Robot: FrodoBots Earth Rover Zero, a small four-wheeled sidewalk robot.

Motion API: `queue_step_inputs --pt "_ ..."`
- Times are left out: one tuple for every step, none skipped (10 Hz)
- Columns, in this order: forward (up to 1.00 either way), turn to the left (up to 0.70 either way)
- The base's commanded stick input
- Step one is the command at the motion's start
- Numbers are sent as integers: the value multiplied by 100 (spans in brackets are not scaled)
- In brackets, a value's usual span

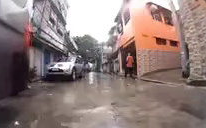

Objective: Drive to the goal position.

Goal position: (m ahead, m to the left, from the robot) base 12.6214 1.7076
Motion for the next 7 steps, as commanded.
queue_step_inputs --pt "99 1" --pt "99 0" --pt "99 0" --pt "99 0" --pt "99 0" --pt "99 18" --pt "99 1"
